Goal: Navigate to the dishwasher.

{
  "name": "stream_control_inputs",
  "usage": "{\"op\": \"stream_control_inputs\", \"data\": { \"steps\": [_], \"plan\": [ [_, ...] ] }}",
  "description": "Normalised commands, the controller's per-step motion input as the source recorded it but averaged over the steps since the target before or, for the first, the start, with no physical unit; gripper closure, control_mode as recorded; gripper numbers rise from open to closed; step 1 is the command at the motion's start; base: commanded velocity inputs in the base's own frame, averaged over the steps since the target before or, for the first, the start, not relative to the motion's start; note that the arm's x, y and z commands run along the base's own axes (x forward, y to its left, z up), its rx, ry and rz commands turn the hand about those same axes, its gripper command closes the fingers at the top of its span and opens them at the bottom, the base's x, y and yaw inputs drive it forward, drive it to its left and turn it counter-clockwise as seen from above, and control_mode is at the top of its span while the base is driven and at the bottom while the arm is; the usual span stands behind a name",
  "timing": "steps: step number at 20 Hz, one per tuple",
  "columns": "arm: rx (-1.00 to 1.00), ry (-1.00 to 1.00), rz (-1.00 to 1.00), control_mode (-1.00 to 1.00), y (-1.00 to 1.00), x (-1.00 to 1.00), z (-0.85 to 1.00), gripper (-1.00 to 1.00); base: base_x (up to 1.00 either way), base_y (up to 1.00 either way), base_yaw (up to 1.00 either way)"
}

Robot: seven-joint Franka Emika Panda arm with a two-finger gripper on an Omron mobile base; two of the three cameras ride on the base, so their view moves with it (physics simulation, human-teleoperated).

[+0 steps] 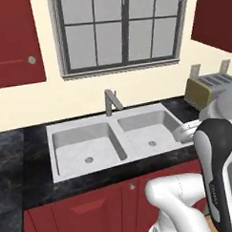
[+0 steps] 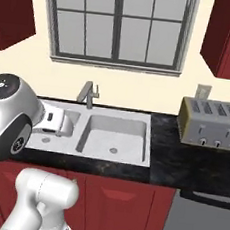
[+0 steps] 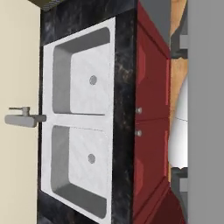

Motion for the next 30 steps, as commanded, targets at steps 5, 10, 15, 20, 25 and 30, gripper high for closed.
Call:
{"op": "stream_control_inputs", "data": {
  "steps": [5,10,15,20,25,30],
  "plan": [
    [0.0,0.0,0.0,1.0,0.0,0.0,0.0,-1.0,-0.07,-1.0,-0.46],
    [0.0,0.0,0.0,1.0,0.0,0.0,0.0,-1.0,-0.02,-1.0,-0.24],
    [0.0,0.0,0.0,1.0,0.0,0.0,0.0,-1.0,0.52,-1.0,0.13],
    [0.0,0.0,0.0,1.0,0.0,0.0,0.0,-1.0,0.6,-0.91,0.4],
    [0.0,0.0,0.0,1.0,0.0,0.0,0.0,-1.0,0.86,-0.42,0.38],
    [0.0,0.0,0.0,1.0,0.0,0.0,0.0,-1.0,0.99,-0.06,0.2]
  ]
}}
